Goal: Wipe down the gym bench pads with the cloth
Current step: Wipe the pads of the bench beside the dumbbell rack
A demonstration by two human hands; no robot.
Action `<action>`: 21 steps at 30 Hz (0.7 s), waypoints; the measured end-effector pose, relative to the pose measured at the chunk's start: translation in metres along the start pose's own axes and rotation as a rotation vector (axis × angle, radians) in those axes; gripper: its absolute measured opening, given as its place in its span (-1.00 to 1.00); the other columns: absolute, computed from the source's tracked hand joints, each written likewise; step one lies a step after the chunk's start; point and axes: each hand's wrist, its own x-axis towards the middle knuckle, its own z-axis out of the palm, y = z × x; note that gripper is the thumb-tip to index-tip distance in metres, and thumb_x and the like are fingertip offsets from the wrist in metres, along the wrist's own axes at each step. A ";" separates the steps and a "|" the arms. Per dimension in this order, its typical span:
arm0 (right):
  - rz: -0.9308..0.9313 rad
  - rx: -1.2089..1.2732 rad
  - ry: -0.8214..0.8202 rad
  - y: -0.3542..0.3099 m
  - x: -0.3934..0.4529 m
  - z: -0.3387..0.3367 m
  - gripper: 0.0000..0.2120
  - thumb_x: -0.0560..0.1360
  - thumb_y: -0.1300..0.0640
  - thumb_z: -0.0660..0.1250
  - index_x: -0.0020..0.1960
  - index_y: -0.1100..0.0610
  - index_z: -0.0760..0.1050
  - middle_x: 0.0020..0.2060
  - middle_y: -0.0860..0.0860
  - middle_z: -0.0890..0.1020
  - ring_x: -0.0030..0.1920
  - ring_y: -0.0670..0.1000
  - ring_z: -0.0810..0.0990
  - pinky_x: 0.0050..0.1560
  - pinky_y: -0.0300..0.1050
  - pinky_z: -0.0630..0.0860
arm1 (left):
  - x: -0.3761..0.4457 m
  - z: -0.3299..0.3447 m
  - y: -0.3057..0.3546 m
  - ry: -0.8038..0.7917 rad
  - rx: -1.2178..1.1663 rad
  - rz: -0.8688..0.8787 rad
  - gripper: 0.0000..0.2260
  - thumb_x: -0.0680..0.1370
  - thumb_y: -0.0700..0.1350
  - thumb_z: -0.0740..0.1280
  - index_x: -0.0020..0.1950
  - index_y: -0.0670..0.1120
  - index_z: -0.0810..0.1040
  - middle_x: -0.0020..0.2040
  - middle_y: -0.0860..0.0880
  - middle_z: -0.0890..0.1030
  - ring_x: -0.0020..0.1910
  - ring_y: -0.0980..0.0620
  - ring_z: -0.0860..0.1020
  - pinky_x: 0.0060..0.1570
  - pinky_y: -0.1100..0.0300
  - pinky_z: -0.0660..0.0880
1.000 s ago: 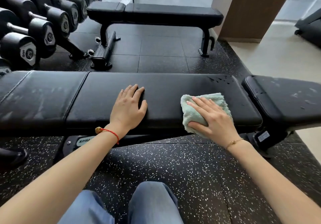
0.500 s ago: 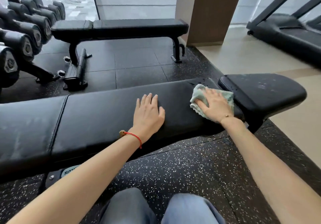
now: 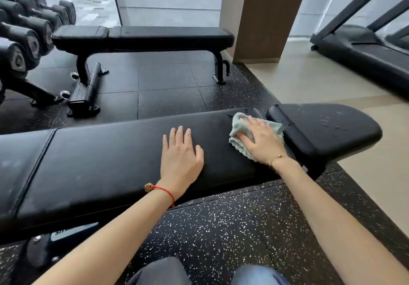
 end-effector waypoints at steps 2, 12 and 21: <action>0.006 -0.055 -0.051 0.000 0.039 0.000 -0.37 0.61 -0.25 0.02 0.59 0.00 0.03 0.58 0.01 0.06 0.57 0.03 -0.02 0.55 -0.03 -0.15 | -0.001 0.001 -0.001 0.014 0.008 -0.012 -0.37 0.53 0.11 -0.08 0.56 -0.11 0.17 0.58 -0.12 0.14 0.57 -0.08 0.02 0.55 -0.02 -0.12; -0.654 0.071 -0.242 0.018 -0.001 -0.007 -0.40 0.53 -0.38 -0.08 0.52 -0.25 -0.06 0.57 -0.14 0.03 0.56 -0.10 -0.10 0.55 -0.08 -0.22 | -0.004 0.000 0.004 0.076 0.071 -0.089 -0.33 0.48 0.22 -0.10 0.53 -0.01 0.29 0.54 -0.03 0.27 0.55 0.00 0.16 0.54 0.06 0.01; -0.466 -0.043 -0.201 0.035 0.085 -0.009 -0.40 0.63 -0.20 0.06 0.58 -0.04 0.01 0.59 0.00 0.04 0.58 0.06 -0.05 0.53 -0.06 -0.21 | -0.008 -0.003 0.011 0.127 0.017 -0.184 -0.39 0.46 0.22 0.06 0.44 -0.01 0.43 0.46 -0.04 0.40 0.48 -0.04 0.29 0.51 0.07 0.11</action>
